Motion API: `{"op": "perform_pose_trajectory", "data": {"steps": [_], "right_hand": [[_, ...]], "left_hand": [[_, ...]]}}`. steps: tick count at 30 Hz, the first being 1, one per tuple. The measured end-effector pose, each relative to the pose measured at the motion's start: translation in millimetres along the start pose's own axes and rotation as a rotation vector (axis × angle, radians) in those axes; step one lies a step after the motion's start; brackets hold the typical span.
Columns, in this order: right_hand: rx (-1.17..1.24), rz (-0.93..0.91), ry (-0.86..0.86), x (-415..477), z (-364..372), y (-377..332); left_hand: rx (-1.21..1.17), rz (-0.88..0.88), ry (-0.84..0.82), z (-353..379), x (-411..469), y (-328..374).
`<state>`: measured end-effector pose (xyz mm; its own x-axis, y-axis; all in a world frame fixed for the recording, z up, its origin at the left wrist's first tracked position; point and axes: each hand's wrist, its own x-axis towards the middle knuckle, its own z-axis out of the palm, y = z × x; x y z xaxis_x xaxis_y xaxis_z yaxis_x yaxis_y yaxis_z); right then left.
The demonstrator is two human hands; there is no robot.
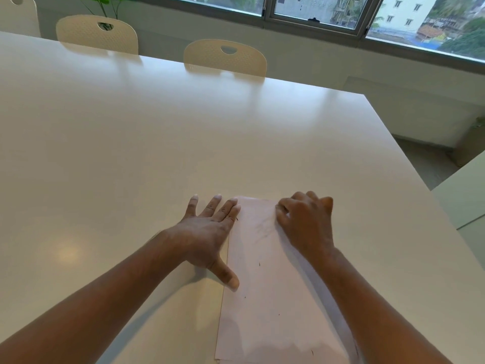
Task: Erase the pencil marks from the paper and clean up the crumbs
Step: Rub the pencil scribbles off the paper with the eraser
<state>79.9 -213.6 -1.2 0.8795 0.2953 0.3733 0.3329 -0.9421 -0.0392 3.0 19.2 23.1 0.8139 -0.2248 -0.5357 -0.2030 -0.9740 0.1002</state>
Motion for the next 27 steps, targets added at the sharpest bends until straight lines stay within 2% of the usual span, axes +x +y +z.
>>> {"op": "perform_pose_trajectory", "data": {"steps": [5, 7, 12, 14, 18, 23, 25, 27], "right_hand": [[0.095, -0.222, -0.011, -28.5, 0.0, -50.4], [0.068, -0.194, 0.013, -22.7, 0.4, -40.0], [0.016, 0.031, 0.027, -1.0, 0.4, -0.9], [0.066, -0.009, 0.024, -5.8, -2.5, -19.6], [0.117, -0.230, -0.020, -22.9, -1.3, -51.3], [0.021, -0.009, 0.002, 4.8, 1.9, -13.1], [0.054, -0.006, 0.002, 4.3, -2.1, -18.8], [0.125, -0.108, -0.008, -9.0, -8.1, -40.0]], "left_hand": [[0.000, 0.002, 0.001, -1.2, 0.7, 0.9], [0.001, 0.001, -0.006, -1.5, -0.7, 0.8], [-0.009, 0.001, -0.004, 0.0, -0.4, 0.3], [-0.010, -0.002, -0.005, -0.1, -0.2, 0.5], [-0.002, -0.001, -0.005, -1.8, 0.2, 1.6], [-0.010, 0.003, -0.005, -0.9, -1.2, 0.7], [-0.012, 0.003, -0.001, -1.0, -1.5, 0.7], [-0.014, 0.003, 0.001, -1.5, -1.0, 1.0]]}}
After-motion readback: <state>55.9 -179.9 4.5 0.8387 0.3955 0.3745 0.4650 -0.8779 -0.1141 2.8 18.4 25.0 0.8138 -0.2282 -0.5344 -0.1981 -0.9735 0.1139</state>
